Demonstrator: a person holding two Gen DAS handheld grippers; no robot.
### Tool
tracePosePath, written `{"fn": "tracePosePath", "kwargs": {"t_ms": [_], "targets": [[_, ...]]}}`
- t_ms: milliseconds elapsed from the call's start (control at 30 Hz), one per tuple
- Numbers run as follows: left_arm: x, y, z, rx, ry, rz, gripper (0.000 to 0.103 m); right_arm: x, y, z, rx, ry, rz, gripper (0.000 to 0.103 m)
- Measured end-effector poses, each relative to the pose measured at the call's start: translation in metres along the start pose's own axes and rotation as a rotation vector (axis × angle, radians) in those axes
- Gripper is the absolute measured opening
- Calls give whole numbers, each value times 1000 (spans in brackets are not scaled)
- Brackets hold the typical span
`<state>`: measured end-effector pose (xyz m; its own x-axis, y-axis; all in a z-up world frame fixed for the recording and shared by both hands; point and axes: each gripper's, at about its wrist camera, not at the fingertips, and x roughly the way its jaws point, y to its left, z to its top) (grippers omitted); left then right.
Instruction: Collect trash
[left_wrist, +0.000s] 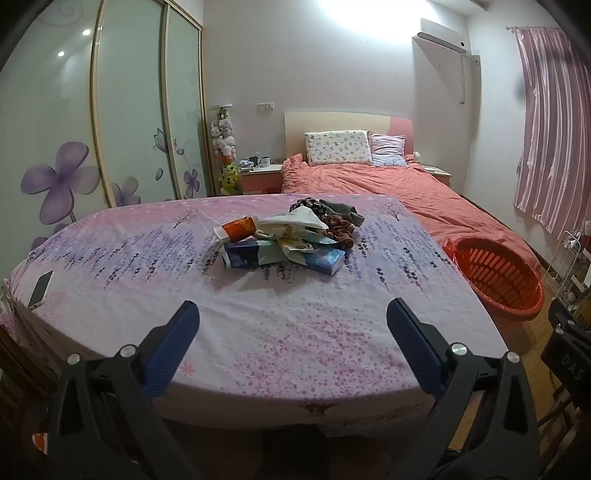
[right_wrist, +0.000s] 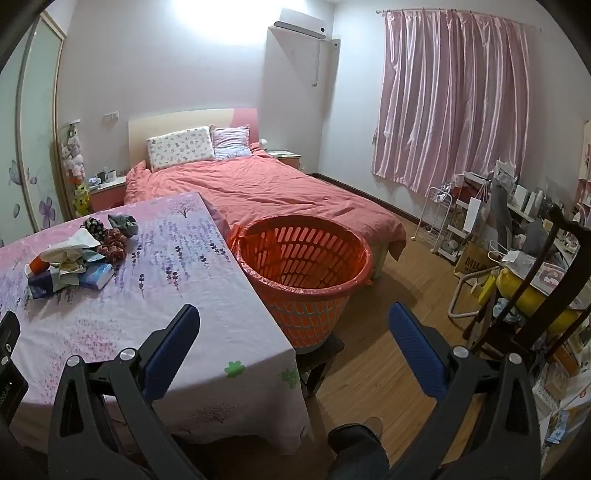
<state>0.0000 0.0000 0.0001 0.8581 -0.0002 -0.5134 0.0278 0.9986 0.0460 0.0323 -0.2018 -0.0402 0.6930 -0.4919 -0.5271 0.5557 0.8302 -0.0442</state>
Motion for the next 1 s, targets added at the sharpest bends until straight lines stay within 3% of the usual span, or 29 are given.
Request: {"fn": "tracePosePath", "kwargs": {"t_ms": [1000], "targets": [[0,0,0,-7,3,-6,99,0,1,0,-9,1,-5,101]]}}
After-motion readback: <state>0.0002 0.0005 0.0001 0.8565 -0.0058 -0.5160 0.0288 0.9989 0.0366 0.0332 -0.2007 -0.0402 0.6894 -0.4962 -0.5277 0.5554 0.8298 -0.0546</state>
